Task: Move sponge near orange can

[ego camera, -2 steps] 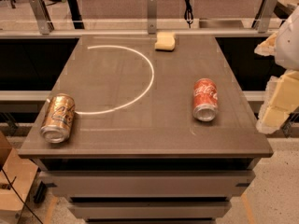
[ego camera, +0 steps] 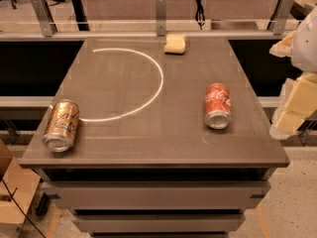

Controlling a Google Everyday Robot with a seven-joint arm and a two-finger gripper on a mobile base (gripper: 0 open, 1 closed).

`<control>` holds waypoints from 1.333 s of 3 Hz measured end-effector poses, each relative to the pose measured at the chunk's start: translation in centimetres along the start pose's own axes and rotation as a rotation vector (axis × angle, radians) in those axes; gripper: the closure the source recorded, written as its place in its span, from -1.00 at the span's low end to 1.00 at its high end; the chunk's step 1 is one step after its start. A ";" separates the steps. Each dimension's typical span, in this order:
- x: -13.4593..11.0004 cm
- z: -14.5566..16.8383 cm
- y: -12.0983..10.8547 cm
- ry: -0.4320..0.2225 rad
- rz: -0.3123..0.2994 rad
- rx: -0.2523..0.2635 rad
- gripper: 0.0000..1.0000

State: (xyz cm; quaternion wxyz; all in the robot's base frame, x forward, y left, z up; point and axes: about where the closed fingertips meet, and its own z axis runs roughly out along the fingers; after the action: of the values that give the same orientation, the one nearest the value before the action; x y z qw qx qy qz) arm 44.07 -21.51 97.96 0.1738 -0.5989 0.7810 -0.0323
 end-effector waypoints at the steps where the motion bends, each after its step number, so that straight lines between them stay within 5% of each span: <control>1: -1.7 0.5 -1.3 -0.127 0.031 0.035 -1.00; 2: -5.5 1.2 -5.1 -0.359 0.081 0.084 -1.00; 4: -6.8 1.6 -5.7 -0.419 0.120 0.083 -1.00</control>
Offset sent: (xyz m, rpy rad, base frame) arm 0.1232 0.0668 0.0404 0.6310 -0.3029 -0.0005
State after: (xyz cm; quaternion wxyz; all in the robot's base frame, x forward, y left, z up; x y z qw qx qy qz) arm 51.36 -16.46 99.51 0.3585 -0.5375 0.7600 0.0711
